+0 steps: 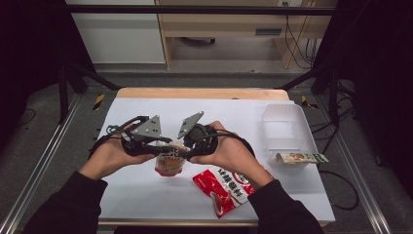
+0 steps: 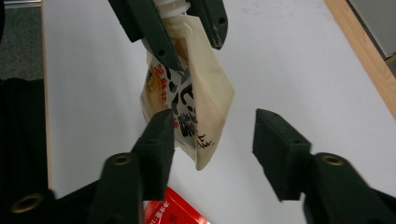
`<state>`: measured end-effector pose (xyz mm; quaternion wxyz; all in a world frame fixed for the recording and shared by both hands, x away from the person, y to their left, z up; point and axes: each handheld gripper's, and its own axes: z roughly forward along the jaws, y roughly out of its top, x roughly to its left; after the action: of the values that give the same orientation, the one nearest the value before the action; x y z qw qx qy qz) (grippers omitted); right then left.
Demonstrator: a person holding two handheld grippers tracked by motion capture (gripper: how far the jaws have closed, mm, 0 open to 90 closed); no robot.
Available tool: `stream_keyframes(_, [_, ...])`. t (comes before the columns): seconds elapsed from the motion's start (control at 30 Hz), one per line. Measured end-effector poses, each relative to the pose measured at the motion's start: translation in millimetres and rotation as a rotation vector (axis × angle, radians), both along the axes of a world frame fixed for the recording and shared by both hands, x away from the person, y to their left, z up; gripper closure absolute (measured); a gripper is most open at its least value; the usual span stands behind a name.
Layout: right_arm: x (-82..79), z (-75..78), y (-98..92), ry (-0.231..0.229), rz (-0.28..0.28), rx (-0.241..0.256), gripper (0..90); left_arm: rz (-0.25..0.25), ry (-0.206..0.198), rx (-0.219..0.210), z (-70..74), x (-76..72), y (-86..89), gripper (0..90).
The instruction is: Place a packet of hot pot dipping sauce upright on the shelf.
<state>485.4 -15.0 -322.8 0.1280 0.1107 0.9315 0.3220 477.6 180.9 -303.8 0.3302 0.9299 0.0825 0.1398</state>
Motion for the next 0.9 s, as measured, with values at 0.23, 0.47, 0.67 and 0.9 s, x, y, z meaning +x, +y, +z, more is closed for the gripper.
stream_keyframes(0.23, [-0.1,-2.3,6.8,0.026,0.013,-0.022,80.8,-0.007,-0.004,-0.008,0.7,-2.0,-2.3,72.9])
stream_keyframes(0.47, [-0.6,0.8,6.4,0.025,0.001,-0.031,87.9,0.011,0.008,-0.038,-2.9,-0.7,-0.8,72.6])
stream_keyframes(0.67, [1.4,9.9,2.6,-0.003,-0.005,-0.049,88.3,0.053,0.014,-0.122,-3.0,-3.2,5.0,56.7])
stream_keyframes(0.9, [6.9,27.2,-7.9,-0.044,-0.020,-0.074,88.2,0.103,-0.010,-0.201,-1.9,-8.5,16.2,34.8])
